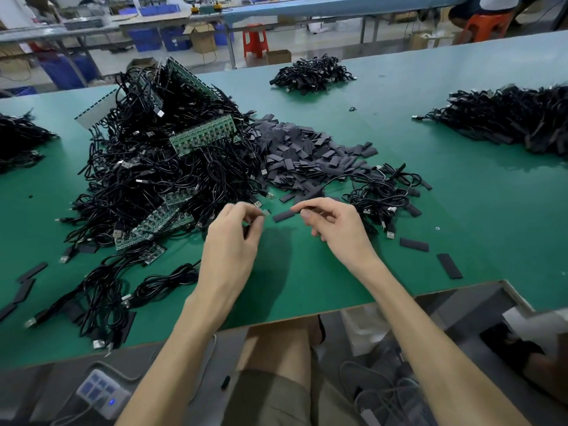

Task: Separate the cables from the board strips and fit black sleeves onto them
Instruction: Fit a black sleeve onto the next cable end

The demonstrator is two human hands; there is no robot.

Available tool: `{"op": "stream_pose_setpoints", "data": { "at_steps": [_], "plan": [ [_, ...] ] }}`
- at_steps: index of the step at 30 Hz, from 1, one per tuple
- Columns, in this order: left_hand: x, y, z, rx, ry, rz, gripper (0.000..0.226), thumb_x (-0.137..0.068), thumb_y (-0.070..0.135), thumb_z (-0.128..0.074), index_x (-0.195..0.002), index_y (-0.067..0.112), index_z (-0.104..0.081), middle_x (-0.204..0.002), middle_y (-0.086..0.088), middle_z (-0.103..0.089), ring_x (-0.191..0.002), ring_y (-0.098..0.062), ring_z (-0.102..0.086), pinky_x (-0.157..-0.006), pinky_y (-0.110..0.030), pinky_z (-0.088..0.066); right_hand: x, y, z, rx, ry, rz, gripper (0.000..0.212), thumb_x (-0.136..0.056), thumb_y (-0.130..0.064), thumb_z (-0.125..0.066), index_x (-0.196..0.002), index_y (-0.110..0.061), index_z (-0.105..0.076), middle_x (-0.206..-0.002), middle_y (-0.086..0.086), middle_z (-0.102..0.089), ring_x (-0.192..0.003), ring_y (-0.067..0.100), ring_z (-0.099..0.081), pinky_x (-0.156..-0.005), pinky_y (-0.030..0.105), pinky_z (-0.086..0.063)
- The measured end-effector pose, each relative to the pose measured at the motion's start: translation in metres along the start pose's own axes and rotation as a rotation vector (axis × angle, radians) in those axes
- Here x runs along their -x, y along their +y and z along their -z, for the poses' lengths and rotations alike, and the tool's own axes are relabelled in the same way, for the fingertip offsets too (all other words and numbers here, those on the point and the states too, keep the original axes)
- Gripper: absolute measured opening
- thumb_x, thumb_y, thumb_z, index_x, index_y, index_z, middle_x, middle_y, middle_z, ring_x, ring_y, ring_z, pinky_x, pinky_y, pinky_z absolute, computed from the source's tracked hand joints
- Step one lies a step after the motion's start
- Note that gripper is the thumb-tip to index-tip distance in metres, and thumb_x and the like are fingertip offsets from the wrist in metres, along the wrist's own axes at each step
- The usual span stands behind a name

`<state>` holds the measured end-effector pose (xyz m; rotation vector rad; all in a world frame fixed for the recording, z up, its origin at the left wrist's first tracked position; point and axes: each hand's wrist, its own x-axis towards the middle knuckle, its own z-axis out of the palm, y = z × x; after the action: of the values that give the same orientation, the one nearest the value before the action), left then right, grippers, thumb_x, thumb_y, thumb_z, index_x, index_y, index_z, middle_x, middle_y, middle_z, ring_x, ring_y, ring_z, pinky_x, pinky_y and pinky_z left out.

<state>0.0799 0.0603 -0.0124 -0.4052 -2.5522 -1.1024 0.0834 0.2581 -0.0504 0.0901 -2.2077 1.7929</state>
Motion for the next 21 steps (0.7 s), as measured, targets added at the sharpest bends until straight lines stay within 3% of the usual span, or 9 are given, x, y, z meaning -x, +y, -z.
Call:
{"op": "stream_pose_setpoints", "data": {
  "at_steps": [3,5,7,9,11,13,16,21],
  "plan": [
    [-0.007,0.038,0.004,0.158,0.027,-0.147,0.005,-0.098,0.012,-0.067,-0.100,0.016,-0.070,-0.092,0.006,-0.062,-0.074,-0.002,-0.056,-0.073,-0.020,-0.048,-0.001,-0.001,-0.001,0.021,0.066,0.005,0.015,-0.099,-0.014,-0.068,-0.098,-0.023,-0.079,-0.092,0.000,-0.063,-0.069,0.014,-0.058,-0.063,0.030,-0.047],
    [-0.011,0.057,0.008,0.209,0.076,-0.295,0.006,-0.097,0.012,-0.067,-0.102,0.014,-0.070,-0.095,0.006,-0.063,-0.076,0.000,-0.057,-0.071,-0.011,-0.042,0.000,-0.003,-0.002,-0.064,0.051,-0.033,0.014,-0.100,-0.011,-0.066,-0.095,-0.016,-0.077,-0.084,-0.002,-0.069,-0.066,0.015,-0.063,-0.055,0.034,-0.048],
    [-0.019,0.065,0.004,0.272,0.077,-0.330,0.007,-0.096,0.014,-0.068,-0.103,0.017,-0.071,-0.094,0.008,-0.066,-0.075,-0.002,-0.060,-0.069,-0.014,-0.046,0.000,-0.003,-0.003,-0.091,0.014,-0.053,0.015,-0.101,-0.007,-0.064,-0.093,-0.013,-0.074,-0.075,-0.005,-0.071,-0.060,0.014,-0.066,-0.050,0.031,-0.048],
    [-0.026,0.062,-0.008,0.371,-0.016,-0.197,0.006,-0.095,0.017,-0.070,-0.099,0.021,-0.071,-0.079,0.011,-0.068,-0.065,-0.007,-0.063,-0.062,-0.023,-0.049,0.001,-0.003,-0.003,-0.051,0.004,-0.052,0.011,-0.102,-0.010,-0.064,-0.096,-0.011,-0.072,-0.073,-0.002,-0.072,-0.055,0.012,-0.065,-0.050,0.028,-0.049],
    [-0.029,0.050,-0.026,0.446,-0.113,-0.048,0.004,-0.096,0.015,-0.071,-0.095,0.019,-0.072,-0.064,0.009,-0.067,-0.053,-0.009,-0.060,-0.054,-0.024,-0.045,0.001,-0.002,-0.001,-0.027,0.037,-0.068,0.005,-0.101,-0.013,-0.066,-0.100,-0.012,-0.071,-0.073,0.001,-0.074,-0.056,0.015,-0.067,-0.053,0.030,-0.052],
    [-0.027,0.033,-0.042,0.520,-0.166,0.058,0.004,-0.096,0.014,-0.070,-0.094,0.016,-0.073,-0.063,0.003,-0.069,-0.051,-0.013,-0.060,-0.049,-0.027,-0.044,0.001,-0.001,0.001,-0.061,0.088,-0.098,0.006,-0.099,-0.011,-0.068,-0.104,-0.015,-0.069,-0.074,0.003,-0.074,-0.057,0.018,-0.068,-0.056,0.032,-0.053],
    [-0.021,0.009,-0.059,0.498,-0.189,0.127,0.007,-0.096,0.017,-0.069,-0.092,0.020,-0.074,-0.064,-0.003,-0.070,-0.054,-0.017,-0.061,-0.047,-0.030,-0.044,0.000,0.003,0.001,-0.106,0.108,-0.124,0.016,-0.096,-0.007,-0.068,-0.112,-0.011,-0.066,-0.072,0.006,-0.075,-0.055,0.016,-0.066,-0.059,0.023,-0.050],
    [-0.018,-0.010,-0.062,0.506,-0.169,0.167,0.006,-0.097,0.018,-0.069,-0.096,0.021,-0.074,-0.060,-0.002,-0.066,-0.053,-0.017,-0.058,-0.045,-0.027,-0.043,-0.002,0.008,0.001,-0.141,0.063,-0.149,0.028,-0.095,-0.007,-0.070,-0.123,-0.008,-0.063,-0.080,0.004,-0.080,-0.074,0.016,-0.077,-0.072,0.018,-0.055]
  ]
}}
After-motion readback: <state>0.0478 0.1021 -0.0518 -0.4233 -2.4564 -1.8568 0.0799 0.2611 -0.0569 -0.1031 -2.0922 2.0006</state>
